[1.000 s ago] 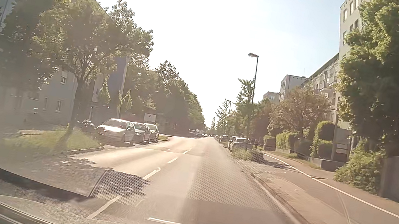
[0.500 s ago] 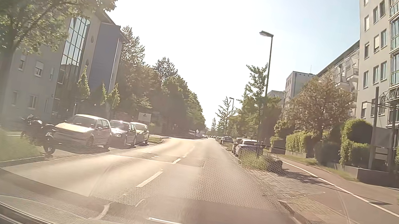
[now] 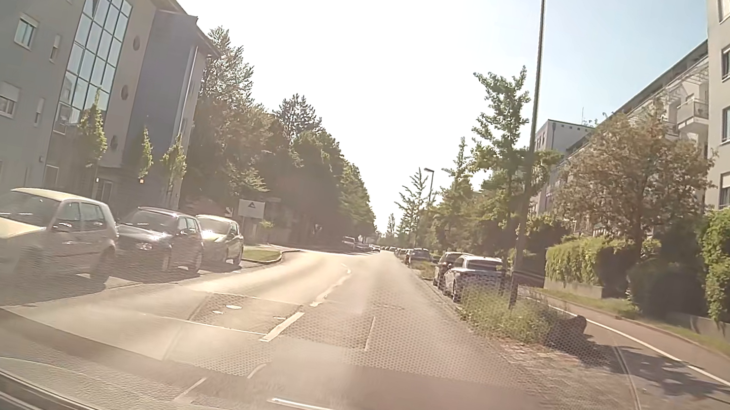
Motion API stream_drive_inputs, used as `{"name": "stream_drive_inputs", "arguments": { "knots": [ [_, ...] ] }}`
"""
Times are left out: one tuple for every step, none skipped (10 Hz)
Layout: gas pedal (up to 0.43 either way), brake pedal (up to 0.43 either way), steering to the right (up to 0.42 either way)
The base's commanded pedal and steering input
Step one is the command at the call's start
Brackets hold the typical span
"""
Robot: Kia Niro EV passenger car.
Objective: Follow the waypoints while adhering to traffic rules and regulations
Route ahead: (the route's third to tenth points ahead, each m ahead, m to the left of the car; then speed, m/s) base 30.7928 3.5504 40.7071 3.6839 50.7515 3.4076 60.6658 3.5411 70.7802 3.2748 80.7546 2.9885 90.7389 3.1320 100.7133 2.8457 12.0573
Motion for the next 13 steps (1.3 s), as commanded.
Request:
{"name": "stream_drive_inputs", "arguments": {
  "knots": [
    [0.150,0.000,-0.001],
    [0.150,0.000,-0.002],
    [0.150,0.000,-0.003],
    [0.138,0.000,-0.003],
    [0.138,0.000,-0.003],
    [0.138,0.000,-0.003],
    [0.130,0.000,-0.004],
    [0.130,0.000,-0.004],
    [0.110,0.000,-0.004],
    [0.087,0.000,-0.003],
    [0.020,0.000,-0.001],
    [0.000,0.000,0.000],
    [0.000,0.000,0.000]
  ]
}}
